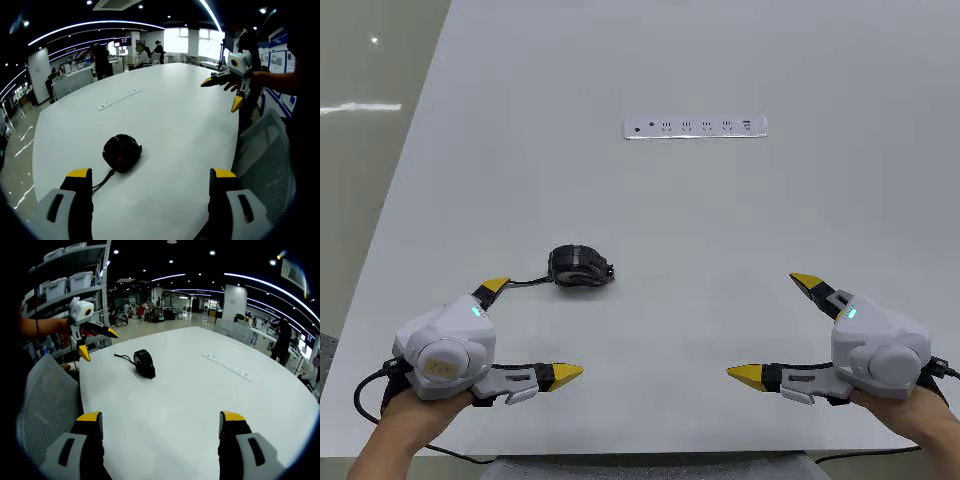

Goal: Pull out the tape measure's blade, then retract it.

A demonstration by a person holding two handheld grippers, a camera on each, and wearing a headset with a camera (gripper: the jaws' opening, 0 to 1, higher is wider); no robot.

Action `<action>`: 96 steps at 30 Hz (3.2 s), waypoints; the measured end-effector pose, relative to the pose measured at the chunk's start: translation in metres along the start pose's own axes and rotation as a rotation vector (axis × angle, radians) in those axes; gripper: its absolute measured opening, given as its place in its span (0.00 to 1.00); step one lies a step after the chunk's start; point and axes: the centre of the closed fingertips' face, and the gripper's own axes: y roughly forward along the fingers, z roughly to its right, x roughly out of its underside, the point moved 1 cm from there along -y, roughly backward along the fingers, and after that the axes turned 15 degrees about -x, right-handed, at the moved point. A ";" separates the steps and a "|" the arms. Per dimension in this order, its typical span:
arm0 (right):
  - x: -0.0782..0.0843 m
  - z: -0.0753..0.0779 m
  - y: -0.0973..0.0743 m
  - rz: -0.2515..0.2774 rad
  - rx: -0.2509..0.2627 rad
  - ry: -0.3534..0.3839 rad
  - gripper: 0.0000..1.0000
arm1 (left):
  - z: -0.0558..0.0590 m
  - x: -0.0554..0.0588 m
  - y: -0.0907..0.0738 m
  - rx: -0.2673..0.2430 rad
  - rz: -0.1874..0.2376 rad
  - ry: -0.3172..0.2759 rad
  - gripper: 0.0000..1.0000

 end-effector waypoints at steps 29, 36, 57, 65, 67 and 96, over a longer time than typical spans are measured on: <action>-0.002 0.001 0.002 -0.023 -0.031 -0.051 0.93 | -0.004 0.003 0.003 0.007 -0.004 0.028 0.91; -0.004 0.003 0.004 -0.043 -0.051 -0.076 0.91 | -0.007 -0.001 0.005 0.016 -0.014 0.058 0.87; -0.007 0.018 0.021 -0.083 -0.116 -0.129 0.83 | -0.024 0.002 0.026 0.056 -0.046 0.151 0.84; -0.011 0.023 0.031 -0.089 -0.147 -0.169 0.81 | -0.031 0.000 0.034 0.070 -0.056 0.185 0.82; -0.012 0.024 0.033 -0.091 -0.154 -0.176 0.80 | -0.032 0.001 0.036 0.074 -0.060 0.193 0.81; -0.032 0.050 0.071 -0.110 -0.234 -0.253 0.72 | -0.041 0.007 0.075 0.166 -0.116 0.345 0.67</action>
